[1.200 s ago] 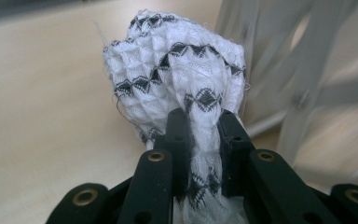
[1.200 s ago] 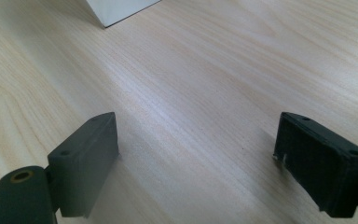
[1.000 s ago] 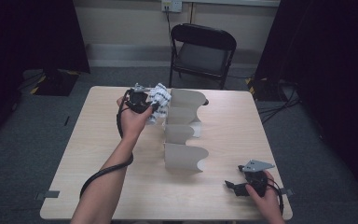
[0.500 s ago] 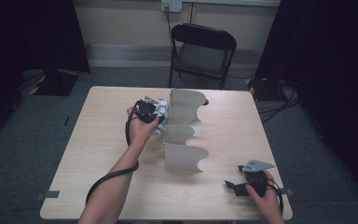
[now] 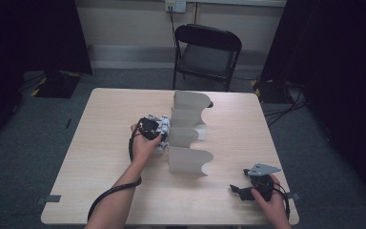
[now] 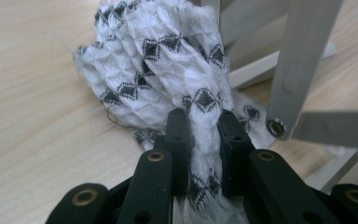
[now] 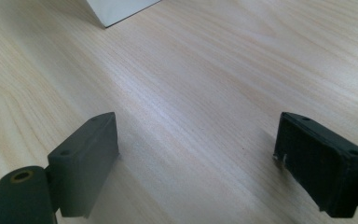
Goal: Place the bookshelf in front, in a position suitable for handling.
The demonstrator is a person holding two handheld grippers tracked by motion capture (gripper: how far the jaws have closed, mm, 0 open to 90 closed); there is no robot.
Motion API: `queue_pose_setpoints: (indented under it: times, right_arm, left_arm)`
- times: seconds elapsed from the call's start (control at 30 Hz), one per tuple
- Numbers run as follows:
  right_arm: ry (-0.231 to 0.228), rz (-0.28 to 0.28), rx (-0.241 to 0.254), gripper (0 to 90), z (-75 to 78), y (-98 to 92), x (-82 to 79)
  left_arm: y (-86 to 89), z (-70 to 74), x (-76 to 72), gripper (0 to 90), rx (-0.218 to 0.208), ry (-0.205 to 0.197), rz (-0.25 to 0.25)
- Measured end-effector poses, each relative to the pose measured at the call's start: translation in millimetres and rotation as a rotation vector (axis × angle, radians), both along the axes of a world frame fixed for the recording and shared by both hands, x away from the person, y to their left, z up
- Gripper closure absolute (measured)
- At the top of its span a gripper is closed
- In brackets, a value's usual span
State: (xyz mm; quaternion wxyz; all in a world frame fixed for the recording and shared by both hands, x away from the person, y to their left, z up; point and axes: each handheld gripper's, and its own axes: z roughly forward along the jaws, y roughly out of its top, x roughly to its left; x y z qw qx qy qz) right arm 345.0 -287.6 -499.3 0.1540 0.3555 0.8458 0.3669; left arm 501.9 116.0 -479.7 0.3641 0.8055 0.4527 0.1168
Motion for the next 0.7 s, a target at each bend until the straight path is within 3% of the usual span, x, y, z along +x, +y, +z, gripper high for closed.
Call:
queue_pose_setpoints:
  times: [0.07, 0.17, 0.27, 0.3, 0.5, 0.57, 0.63, 0.7]
  right_arm:
    - [0.001, 0.0, 0.001, 12.7, 0.0, 0.0, 0.0]
    - [0.001, 0.0, 0.002, 12.7, 0.0, 0.0, 0.0]
    - [0.0, 0.001, 0.002, 12.7, -0.1, 0.0, 0.1]
    - [0.001, 0.0, 0.002, 12.8, 0.0, 0.0, 0.0]
    - [0.001, 0.0, 0.002, 12.7, 0.0, 0.0, 0.0]
    - [0.001, 0.0, 0.002, 12.7, 0.0, 0.0, 0.0]
    - [0.001, 0.0, 0.001, 12.7, 0.0, 0.0, 0.0]
    - [0.001, 0.0, 0.002, 12.7, 0.0, 0.0, 0.0]
  left_arm:
    - [-0.3, -0.5, -1.7, 77.4, -0.02, -0.003, 0.016]
    - [3.5, 8.1, -2.3, 77.4, -0.006, -0.012, 0.011]
    - [9.9, 24.1, -3.2, 77.4, -0.009, -0.039, 0.021]
    - [10.9, 30.0, -3.9, 77.4, -0.032, -0.054, 0.038]
    - [16.9, 70.4, -7.8, 77.4, -0.056, -0.128, 0.03]
    - [18.8, 82.5, -8.8, 77.4, -0.047, -0.15, 0.017]
    - [18.5, 91.8, -9.9, 77.4, -0.074, -0.169, 0.024]
    - [19.3, 98.5, -10.3, 77.4, -0.074, -0.182, 0.014]
